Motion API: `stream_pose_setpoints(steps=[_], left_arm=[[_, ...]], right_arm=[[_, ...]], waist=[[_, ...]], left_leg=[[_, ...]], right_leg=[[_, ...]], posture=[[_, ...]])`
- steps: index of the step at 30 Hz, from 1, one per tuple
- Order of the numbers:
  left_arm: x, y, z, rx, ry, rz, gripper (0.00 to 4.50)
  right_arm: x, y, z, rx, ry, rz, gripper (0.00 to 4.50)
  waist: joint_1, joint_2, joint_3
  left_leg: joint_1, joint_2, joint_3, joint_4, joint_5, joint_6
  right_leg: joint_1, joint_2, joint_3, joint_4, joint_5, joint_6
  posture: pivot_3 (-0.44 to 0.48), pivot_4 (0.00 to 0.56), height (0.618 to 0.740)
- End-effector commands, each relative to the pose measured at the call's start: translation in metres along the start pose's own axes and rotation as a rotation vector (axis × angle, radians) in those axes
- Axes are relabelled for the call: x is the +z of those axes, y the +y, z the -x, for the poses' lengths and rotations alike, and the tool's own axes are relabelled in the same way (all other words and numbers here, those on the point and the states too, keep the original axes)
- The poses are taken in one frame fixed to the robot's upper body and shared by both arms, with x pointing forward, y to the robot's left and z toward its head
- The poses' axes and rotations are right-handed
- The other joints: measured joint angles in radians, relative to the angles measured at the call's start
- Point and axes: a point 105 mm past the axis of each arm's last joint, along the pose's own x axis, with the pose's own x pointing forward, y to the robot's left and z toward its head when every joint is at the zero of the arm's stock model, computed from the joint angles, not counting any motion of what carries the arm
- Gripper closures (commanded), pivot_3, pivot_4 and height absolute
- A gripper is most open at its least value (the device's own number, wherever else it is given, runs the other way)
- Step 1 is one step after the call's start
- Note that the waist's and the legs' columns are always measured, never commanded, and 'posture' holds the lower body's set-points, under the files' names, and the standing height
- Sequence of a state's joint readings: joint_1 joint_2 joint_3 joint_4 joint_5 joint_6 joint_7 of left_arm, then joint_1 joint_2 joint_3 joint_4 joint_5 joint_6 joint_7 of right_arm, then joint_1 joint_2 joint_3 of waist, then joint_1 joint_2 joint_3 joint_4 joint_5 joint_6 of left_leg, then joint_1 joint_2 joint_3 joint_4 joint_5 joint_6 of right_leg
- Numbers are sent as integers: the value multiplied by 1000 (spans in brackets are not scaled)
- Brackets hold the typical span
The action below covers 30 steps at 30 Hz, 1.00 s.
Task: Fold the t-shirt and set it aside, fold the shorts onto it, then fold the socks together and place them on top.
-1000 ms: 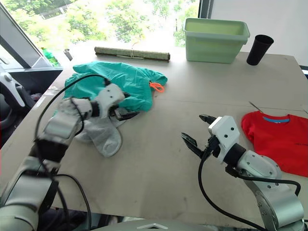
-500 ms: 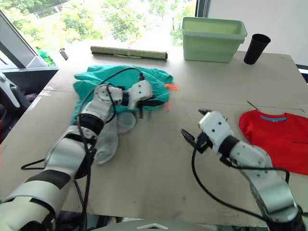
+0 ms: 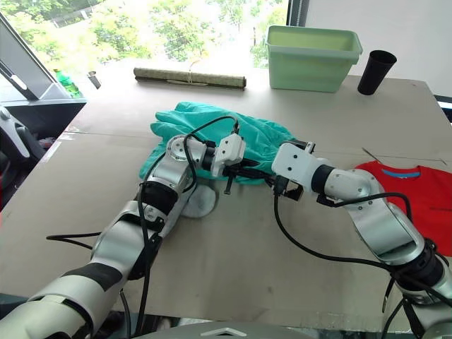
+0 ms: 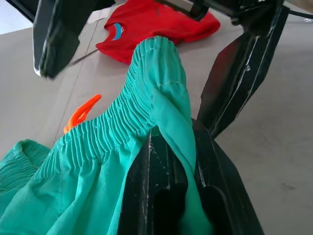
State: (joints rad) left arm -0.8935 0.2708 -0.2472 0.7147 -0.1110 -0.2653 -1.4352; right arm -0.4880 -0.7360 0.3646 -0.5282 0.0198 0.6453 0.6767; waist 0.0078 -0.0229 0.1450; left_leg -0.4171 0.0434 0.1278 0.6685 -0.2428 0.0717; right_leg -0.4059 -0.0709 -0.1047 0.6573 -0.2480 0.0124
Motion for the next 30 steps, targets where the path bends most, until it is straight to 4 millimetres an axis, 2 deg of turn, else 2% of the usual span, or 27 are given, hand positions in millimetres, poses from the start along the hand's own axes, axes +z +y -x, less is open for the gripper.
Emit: stream_pose_setpoints(steps=[1,2,7,8,9,10,19,22,27,29,30], left_arm=[[16,0,-4,-18,-27,-75,4500],[18,-1,-4,-18,-27,-87,4500],[21,1,0,5,-27,-76,4500],[21,1,3,-1,-30,-50,4112],[22,1,7,-5,-27,-32,3704],[22,1,12,0,-28,-12,3514],[16,4,72,92,51,83,3506],[18,2,78,101,42,91,3506],[21,-3,72,110,26,99,3505],[21,-4,72,113,30,98,3505],[20,-5,72,112,32,97,3505]], right_arm=[[-1,-5,2,26,24,67,1454],[1,-5,1,39,15,67,1654],[5,-4,-1,80,-4,64,3827],[5,-2,-1,91,-4,68,4060],[6,-3,-1,94,-10,65,4062],[7,-4,-1,93,-15,59,4062],[3,-10,2,86,-20,40,4062],[3,-11,2,85,-31,27,4063],[8,-9,-2,110,-67,-28,4064],[12,0,1,183,-96,-81,2963],[13,-1,1,172,-101,-88,2685]], waist=[[1,0,0],[1,0,0],[2,0,0],[2,0,0],[1,0,0],[1,0,0],[-4,0,0],[-6,0,0],[-9,0,0],[-10,1,0],[-12,0,0]], left_leg=[[0,0,0,0,0,0],[0,0,0,0,0,0],[0,0,0,0,0,0],[0,0,0,0,0,0],[0,0,0,0,0,0],[0,0,0,0,0,0],[0,1,0,0,0,0],[0,1,0,0,0,0],[0,1,0,0,0,0],[1,1,0,0,0,0],[1,1,0,0,0,0]], right_leg=[[0,0,0,0,0,0],[0,0,0,0,0,0],[0,0,0,0,0,0],[0,0,0,0,0,0],[0,0,0,0,0,0],[0,0,0,0,0,0],[0,0,0,1,0,0],[0,0,0,1,0,0],[0,0,0,1,0,0],[0,0,0,2,0,0],[0,0,0,2,0,0]], posture=[[0,150,740],[0,150,740],[0,150,740],[0,150,740],[0,150,740],[0,150,740],[0,150,740],[0,150,740],[0,150,740],[0,150,740],[0,150,740]])
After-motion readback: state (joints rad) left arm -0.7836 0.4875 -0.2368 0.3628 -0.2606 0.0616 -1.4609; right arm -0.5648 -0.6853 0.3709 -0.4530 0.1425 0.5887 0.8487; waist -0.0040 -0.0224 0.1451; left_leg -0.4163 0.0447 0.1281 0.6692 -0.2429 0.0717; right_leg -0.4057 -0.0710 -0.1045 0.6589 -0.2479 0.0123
